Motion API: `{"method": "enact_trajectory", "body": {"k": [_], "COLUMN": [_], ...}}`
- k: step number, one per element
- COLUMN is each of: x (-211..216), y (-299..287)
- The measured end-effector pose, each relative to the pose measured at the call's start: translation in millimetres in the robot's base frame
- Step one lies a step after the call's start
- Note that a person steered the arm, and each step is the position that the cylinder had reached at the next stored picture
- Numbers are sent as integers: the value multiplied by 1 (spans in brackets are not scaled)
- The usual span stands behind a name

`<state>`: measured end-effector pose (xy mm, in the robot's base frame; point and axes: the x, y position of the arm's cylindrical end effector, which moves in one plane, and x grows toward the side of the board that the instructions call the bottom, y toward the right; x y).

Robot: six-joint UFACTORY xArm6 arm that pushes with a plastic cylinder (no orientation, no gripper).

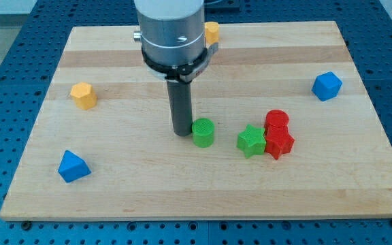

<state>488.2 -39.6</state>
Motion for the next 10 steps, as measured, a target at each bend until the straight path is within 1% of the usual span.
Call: {"method": "enact_trajectory", "body": {"k": [2, 3, 4, 6, 7, 9, 10], "x": [23, 48, 46, 21, 13, 13, 13], "y": [2, 2, 4, 13, 36, 80, 88]}}
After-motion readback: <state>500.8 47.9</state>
